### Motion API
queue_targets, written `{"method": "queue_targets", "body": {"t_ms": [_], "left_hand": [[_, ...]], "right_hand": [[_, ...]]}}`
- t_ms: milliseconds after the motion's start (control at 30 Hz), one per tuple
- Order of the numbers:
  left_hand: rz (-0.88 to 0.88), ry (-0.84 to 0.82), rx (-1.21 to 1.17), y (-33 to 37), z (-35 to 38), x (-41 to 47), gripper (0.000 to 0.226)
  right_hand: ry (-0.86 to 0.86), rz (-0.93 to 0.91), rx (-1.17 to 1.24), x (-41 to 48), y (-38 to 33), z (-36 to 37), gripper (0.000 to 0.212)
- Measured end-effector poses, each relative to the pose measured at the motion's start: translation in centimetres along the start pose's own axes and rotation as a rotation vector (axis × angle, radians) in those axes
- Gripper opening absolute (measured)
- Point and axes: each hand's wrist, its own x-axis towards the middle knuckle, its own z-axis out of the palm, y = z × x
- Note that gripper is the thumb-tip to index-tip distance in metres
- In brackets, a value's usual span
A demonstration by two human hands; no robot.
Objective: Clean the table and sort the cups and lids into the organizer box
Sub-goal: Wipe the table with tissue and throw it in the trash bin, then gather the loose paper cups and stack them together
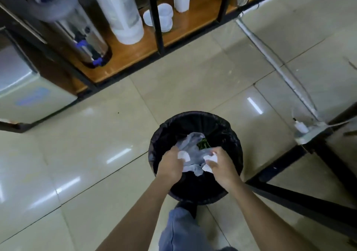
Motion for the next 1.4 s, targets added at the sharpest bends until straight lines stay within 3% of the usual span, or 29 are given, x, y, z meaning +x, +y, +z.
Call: {"method": "queue_targets", "body": {"t_ms": [200, 300, 400, 500, 600, 900, 1300, 1400], "left_hand": [[0.005, -0.008, 0.451, -4.9, 6.4, 7.1, 0.037], [0.008, -0.079, 0.523, -7.1, 8.8, 9.8, 0.039], [0.017, -0.124, 0.574, -8.4, 10.2, 11.2, 0.038], [0.074, -0.144, 0.742, -8.4, 10.3, 11.2, 0.042], [0.145, -0.097, 0.802, -7.4, 8.9, 9.8, 0.054], [0.247, 0.061, 0.529, -3.3, -0.8, -0.4, 0.066], [0.492, 0.369, 0.331, 11.8, -19.2, -20.1, 0.06], [0.573, 0.43, 0.317, 15.8, -22.3, -23.9, 0.074]], "right_hand": [[-0.005, 0.042, -0.072, 7.2, 6.6, 6.5, 0.025], [-0.053, 0.09, -0.064, 9.4, 8.6, 8.9, 0.024], [-0.179, 0.058, -0.134, 10.4, 9.5, 9.9, 0.056], [-0.258, 0.0, -0.399, 10.3, 9.4, 9.8, 0.084], [-0.257, -0.037, -0.538, 9.3, 8.5, 8.7, 0.098], [-0.021, -0.254, -0.372, -0.2, -0.7, 1.6, 0.087], [0.274, -0.54, -0.433, -17.6, -21.7, -11.2, 0.085], [0.416, -0.583, -0.46, -21.5, -25.2, -15.0, 0.084]]}}
